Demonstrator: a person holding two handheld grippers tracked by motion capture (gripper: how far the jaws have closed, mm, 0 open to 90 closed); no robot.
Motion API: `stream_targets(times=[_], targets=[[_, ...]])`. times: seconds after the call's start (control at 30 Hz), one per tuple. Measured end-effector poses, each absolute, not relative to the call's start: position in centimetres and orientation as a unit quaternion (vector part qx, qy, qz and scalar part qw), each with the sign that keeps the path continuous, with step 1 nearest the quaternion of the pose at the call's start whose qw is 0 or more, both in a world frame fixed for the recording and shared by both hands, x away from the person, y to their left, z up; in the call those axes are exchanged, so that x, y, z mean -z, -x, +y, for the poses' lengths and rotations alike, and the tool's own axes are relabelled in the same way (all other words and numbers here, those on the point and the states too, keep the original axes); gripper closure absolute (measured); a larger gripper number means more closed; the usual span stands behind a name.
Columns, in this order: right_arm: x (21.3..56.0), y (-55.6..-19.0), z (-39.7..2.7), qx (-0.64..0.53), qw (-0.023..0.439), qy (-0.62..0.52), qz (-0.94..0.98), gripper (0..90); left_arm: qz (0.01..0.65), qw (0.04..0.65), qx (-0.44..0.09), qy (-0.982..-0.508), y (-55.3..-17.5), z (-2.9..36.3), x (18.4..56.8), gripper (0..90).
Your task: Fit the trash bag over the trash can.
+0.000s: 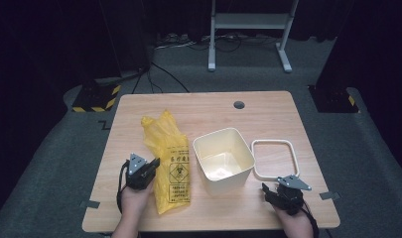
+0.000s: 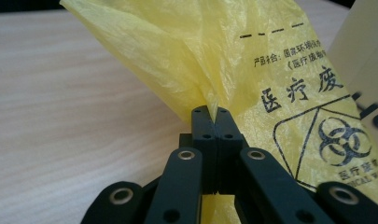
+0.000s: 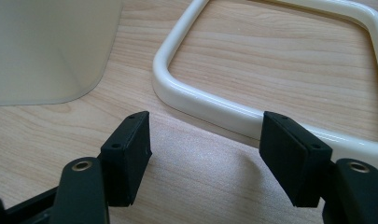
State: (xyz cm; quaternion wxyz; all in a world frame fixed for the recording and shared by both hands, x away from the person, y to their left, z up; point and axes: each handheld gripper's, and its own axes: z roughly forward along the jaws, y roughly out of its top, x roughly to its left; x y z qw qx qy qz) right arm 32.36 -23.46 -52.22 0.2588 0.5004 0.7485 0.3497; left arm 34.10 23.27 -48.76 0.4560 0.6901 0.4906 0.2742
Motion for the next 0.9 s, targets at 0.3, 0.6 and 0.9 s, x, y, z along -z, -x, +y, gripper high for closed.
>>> stream_targets(times=[0.3, 0.6, 0.9], targets=[[52.2, -32.4, -23.4, -0.348, 0.259, -0.500, 0.749, 33.6, 0.471, 0.492, -0.323, -0.657, -31.6, 23.6, 47.3, 89.6], [52.2, -32.5, -23.4, -0.344, 0.257, -0.502, 0.751, 31.6, 0.462, 0.522, -0.338, -0.633, -30.3, 24.0, 45.9, 89.5], [52.3, -32.5, -23.3, -0.341, 0.255, -0.499, 0.755, 27.8, 0.448, 0.540, -0.365, -0.613, -29.2, 24.0, 44.7, 89.5]])
